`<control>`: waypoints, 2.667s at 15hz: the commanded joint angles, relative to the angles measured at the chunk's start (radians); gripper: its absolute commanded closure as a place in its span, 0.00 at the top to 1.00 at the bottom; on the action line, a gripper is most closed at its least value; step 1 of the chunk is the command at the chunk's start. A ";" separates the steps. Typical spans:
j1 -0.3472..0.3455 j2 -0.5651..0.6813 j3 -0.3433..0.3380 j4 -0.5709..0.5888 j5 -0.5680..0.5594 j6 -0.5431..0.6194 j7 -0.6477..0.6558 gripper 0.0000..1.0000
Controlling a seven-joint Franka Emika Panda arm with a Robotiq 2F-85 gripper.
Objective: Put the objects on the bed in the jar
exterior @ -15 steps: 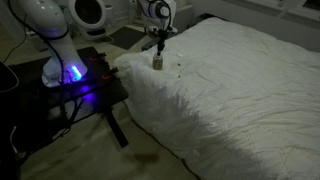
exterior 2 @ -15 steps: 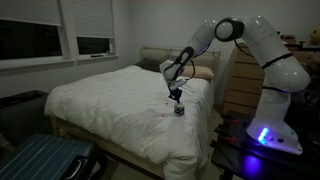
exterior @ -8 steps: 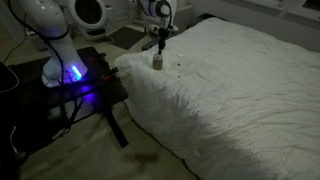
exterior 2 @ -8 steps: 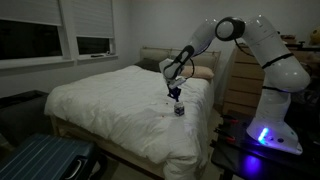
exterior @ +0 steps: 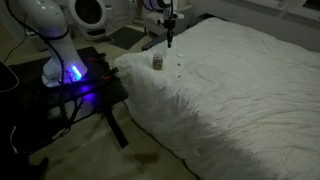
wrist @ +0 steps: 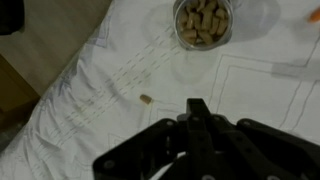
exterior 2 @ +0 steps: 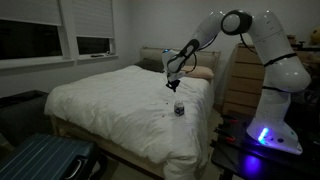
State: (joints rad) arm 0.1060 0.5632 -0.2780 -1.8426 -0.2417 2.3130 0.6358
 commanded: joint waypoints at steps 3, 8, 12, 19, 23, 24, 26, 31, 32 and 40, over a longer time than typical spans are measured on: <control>0.024 0.042 -0.081 -0.023 -0.110 0.193 0.282 0.00; 0.005 0.129 -0.084 0.015 -0.062 0.257 0.404 0.49; 0.006 0.172 -0.098 0.002 -0.026 0.407 0.482 0.78; -0.106 0.232 -0.019 0.054 0.181 0.497 0.375 1.00; -0.190 0.283 0.051 0.140 0.287 0.460 0.269 1.00; -0.210 0.297 0.072 0.168 0.313 0.447 0.238 1.00; -0.253 0.336 0.123 0.240 0.362 0.405 0.163 1.00; -0.265 0.441 0.160 0.427 0.426 0.249 0.083 1.00; -0.256 0.462 0.155 0.459 0.424 0.220 0.088 1.00; -0.259 0.566 0.145 0.585 0.417 0.094 0.099 1.00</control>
State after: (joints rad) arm -0.1450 1.0989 -0.1264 -1.3142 0.1487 2.4590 0.7611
